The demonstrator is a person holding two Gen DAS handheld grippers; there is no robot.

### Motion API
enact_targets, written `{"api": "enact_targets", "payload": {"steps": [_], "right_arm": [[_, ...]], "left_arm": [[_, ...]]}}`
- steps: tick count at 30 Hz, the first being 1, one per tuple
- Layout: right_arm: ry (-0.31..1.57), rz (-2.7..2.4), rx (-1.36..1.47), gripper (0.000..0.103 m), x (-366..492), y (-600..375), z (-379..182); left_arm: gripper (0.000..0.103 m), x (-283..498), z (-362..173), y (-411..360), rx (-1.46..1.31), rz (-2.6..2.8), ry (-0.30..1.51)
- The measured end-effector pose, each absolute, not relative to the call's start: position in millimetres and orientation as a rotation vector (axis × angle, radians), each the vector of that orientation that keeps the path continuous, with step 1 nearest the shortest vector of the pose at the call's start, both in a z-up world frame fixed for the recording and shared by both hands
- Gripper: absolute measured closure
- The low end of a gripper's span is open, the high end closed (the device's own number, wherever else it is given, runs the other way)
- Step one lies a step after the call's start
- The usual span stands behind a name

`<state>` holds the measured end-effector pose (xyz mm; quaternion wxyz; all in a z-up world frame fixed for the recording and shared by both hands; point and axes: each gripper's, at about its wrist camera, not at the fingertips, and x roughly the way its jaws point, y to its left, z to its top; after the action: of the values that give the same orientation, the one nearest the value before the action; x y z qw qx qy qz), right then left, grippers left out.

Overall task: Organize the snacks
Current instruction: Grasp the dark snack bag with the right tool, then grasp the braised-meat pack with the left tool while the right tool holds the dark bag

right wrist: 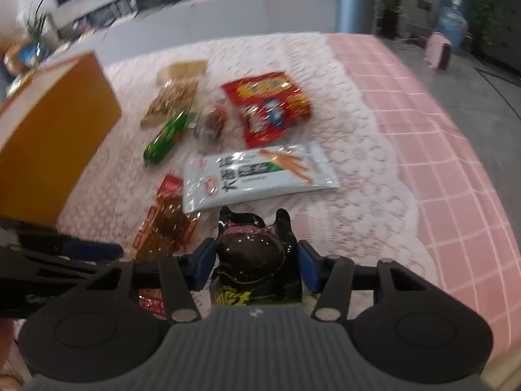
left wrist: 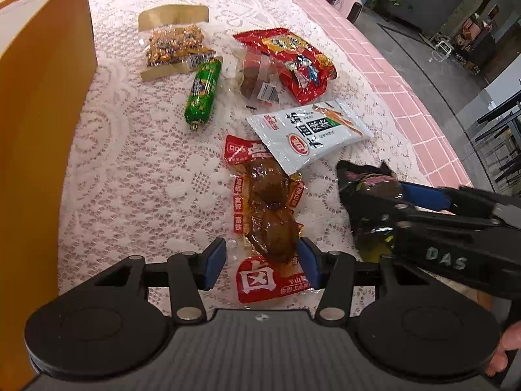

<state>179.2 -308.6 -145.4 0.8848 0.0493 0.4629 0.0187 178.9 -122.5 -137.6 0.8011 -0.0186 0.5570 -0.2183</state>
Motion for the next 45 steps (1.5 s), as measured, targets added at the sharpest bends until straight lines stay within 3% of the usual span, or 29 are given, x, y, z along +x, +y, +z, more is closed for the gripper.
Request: {"api": "enact_targets", "payload": {"steps": [15,34,35,36,38,40,45], "right_arm": [[0.962,-0.018,0.233,0.051,179.8,-328.6,-149.3],[0.959,-0.012,0.207,0.052,180.5,-323.8,-149.4],[0.959,-0.01,0.205,0.052,180.5,-323.4,-149.4],[0.958,-0.008,0.203,0.052,180.5,-323.1,-149.3],[0.957,-0.003,0.2,0.052,180.7,-322.4,-149.5],[0.954,0.003,0.197,0.052,180.1,-321.3,-149.0],[0.948,0.005,0.188,0.052,177.9,-319.3,-147.0]], "left_arm": [[0.032,170.6,-138.2,-150.2,0.053,-0.38,1.177],[0.035,147.0,-129.2,-151.1,0.193,-0.368,1.059],[0.038,145.8,-125.8,-148.1,0.185,-0.37,1.051],[0.067,144.6,-121.9,-145.3,0.183,-0.359,1.034],[0.091,144.6,-111.8,-137.5,0.164,-0.356,1.013],[0.097,146.6,-108.1,-129.8,0.148,-0.35,1.022],[0.095,142.1,-112.1,-120.0,0.11,-0.403,1.049]]}}
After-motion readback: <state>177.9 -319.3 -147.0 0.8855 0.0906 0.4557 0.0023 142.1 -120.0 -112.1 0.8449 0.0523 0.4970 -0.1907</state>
